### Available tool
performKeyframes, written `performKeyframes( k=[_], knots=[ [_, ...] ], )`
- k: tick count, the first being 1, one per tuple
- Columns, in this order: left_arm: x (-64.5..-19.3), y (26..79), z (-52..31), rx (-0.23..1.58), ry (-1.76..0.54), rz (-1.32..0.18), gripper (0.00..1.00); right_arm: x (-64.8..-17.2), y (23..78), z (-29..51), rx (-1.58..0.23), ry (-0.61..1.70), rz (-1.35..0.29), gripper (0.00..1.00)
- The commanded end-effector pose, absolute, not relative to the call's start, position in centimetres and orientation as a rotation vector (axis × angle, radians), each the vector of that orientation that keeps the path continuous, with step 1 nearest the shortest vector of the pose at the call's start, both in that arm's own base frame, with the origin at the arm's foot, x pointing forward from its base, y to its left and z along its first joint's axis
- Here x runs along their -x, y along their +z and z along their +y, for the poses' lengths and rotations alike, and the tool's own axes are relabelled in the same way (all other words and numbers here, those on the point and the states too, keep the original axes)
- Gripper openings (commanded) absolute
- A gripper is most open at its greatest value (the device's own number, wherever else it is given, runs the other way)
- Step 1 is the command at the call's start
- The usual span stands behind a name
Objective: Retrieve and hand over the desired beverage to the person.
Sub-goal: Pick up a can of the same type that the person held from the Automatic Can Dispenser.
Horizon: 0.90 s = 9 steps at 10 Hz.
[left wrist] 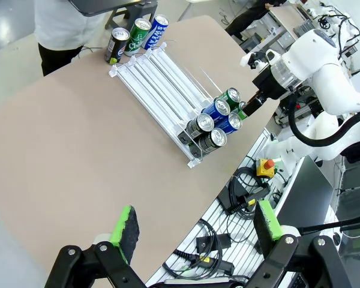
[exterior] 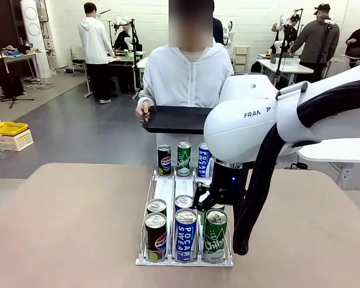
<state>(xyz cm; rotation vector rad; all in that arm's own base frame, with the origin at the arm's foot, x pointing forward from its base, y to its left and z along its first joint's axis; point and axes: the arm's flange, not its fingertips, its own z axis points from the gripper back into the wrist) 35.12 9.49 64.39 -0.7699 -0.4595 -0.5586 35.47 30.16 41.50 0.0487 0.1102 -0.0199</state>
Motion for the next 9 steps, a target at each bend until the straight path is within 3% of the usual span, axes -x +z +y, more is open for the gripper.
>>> performKeyframes(
  k=[1,4,5,6,7,9],
  knots=[
    [-35.2,64.61,9.67,0.787,-0.58,-0.473,1.0,-35.89,41.55,30.97,-0.044,-0.027,0.084,1.0],
    [-35.2,64.61,9.67,0.787,-0.58,-0.473,1.0,-35.79,41.55,30.99,-0.044,-0.004,0.089,1.0],
    [-35.2,64.61,9.67,0.787,-0.58,-0.473,1.0,-35.71,41.58,30.98,-0.049,0.032,0.09,0.6],
    [-35.2,64.61,9.67,0.787,-0.58,-0.473,1.0,-35.57,41.68,30.92,-0.04,0.051,0.08,0.44],
    [-35.2,64.61,9.67,0.787,-0.58,-0.473,1.0,-35.66,41.63,30.92,-0.048,0.056,0.069,0.03],
    [-35.2,64.61,9.67,0.787,-0.58,-0.473,1.0,-35.76,41.47,30.94,-0.075,0.077,0.039,0.0]
  ],
)
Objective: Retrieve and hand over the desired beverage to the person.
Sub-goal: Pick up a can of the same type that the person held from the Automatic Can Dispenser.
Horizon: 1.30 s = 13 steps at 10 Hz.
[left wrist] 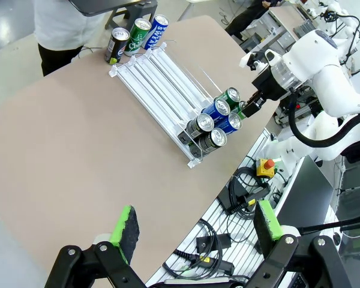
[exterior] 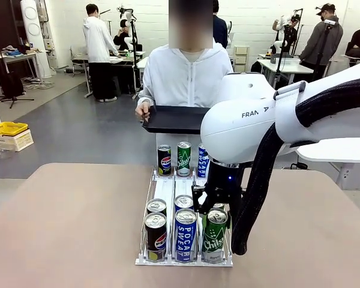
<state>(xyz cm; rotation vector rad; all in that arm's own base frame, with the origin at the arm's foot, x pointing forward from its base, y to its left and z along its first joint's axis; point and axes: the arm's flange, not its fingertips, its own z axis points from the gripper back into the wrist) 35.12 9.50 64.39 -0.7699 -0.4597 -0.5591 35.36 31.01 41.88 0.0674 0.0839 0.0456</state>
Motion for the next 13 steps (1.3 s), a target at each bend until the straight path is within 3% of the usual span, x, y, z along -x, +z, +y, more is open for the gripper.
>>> performKeyframes(
  k=[1,2,5,10,13],
  knots=[
    [-35.2,64.6,9.7,0.787,-0.58,-0.473,1.0,-35.7,41.5,30.9,-0.086,0.084,0.028,0.0],
    [-35.2,64.6,9.7,0.787,-0.58,-0.473,1.0,-35.7,41.4,30.9,-0.087,0.09,0.03,0.06],
    [-35.2,64.6,9.7,0.787,-0.58,-0.473,1.0,-34.1,43.9,31.5,-0.077,0.044,0.065,0.0],
    [-35.2,64.6,9.7,0.787,-0.58,-0.473,1.0,-29.1,63.5,35.3,0.026,-0.13,-0.203,0.0],
    [-35.2,64.6,9.7,0.787,-0.58,-0.473,1.0,-32.2,72.8,36.0,-0.089,-0.168,-0.294,0.0]
  ],
)
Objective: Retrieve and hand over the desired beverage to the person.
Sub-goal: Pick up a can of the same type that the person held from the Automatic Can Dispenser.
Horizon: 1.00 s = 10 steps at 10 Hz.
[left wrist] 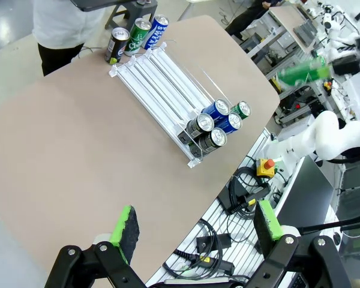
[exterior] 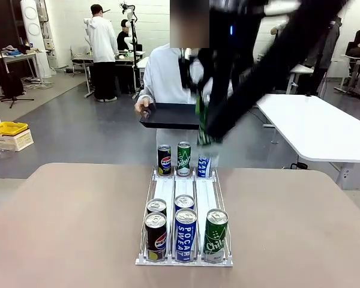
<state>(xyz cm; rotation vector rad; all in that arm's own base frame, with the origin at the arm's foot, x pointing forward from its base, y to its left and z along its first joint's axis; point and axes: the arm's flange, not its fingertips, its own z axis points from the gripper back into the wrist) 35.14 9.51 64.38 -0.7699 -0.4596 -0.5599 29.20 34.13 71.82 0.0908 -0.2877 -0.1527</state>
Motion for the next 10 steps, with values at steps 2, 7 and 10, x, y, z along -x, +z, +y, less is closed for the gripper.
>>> performKeyframes(
  k=[2,7,10],
  knots=[
    [-35.2,64.6,9.7,0.787,-0.58,-0.473,1.0,-37.8,74.4,35.7,-0.14,-0.184,-0.32,0.0],
    [-35.2,64.6,9.7,0.787,-0.58,-0.473,1.0,-48.9,73.9,35.6,-0.142,-0.161,-0.257,0.0],
    [-35.2,64.6,9.7,0.787,-0.58,-0.473,1.0,-49.1,71.4,35.0,-0.142,-0.166,-0.261,0.0]
  ],
)
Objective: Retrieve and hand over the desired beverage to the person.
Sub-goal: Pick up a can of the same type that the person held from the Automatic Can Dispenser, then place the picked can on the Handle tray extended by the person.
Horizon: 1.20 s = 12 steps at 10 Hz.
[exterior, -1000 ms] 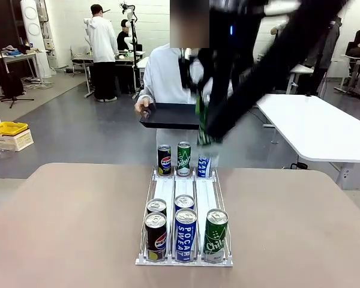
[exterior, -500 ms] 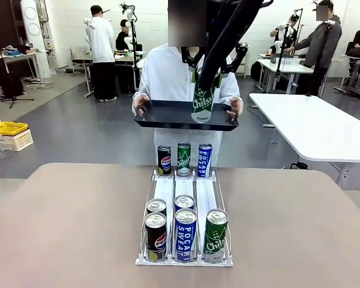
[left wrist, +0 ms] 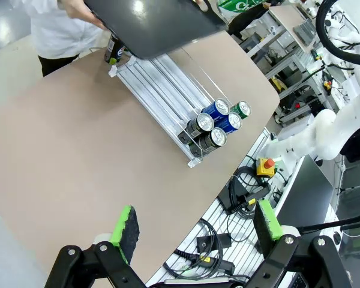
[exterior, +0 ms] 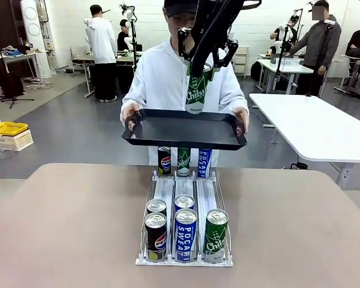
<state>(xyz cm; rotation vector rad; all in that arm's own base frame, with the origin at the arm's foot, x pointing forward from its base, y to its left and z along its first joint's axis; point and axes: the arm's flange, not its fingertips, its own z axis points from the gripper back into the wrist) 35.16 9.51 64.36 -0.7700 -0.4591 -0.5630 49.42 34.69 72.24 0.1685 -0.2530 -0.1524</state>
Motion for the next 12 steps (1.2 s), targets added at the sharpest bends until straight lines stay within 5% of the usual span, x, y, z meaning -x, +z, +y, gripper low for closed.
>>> performKeyframes(
  k=[1,12],
  knots=[
    [-35.2,64.61,9.67,0.787,-0.58,-0.473,1.0,-49.09,71.44,34.99,-0.142,-0.166,-0.261,0.0],
    [-35.2,64.61,9.67,0.787,-0.58,-0.473,1.0,-49.09,71.44,34.99,-0.142,-0.166,-0.261,0.0]
  ],
)
